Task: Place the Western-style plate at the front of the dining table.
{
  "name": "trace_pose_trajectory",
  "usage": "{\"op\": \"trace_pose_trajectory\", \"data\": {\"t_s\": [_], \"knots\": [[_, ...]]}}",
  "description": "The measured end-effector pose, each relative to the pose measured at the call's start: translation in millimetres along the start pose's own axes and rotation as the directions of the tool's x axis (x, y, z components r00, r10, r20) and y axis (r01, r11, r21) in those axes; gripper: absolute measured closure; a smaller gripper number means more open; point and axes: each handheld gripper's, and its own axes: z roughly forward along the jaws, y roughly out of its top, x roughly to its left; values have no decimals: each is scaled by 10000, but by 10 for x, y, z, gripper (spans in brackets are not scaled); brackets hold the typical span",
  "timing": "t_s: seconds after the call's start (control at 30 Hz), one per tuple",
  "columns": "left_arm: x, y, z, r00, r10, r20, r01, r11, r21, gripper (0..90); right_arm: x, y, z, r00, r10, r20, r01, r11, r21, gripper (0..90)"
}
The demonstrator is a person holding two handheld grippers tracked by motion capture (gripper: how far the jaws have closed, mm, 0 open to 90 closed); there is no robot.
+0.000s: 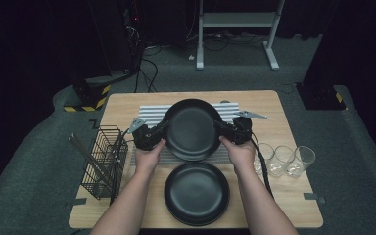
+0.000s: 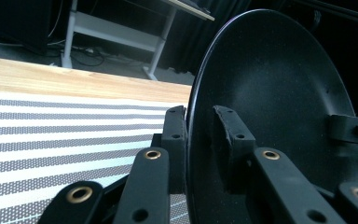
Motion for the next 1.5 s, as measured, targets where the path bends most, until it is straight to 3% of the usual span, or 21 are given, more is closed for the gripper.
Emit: {"op": "trace_pose_trajectory", "data": {"t_s": [0.83, 1.5], "knots": [[128, 12, 158, 9996, -290, -49, 290, 9995, 104, 745, -4, 77, 143, 9982, -257, 544, 259, 9997, -40, 747], [295, -148, 264, 9975, -395, -583, 439, 9961, 768, 741, -124, -79, 436, 9980, 50, 629, -89, 9980, 630, 734]]}}
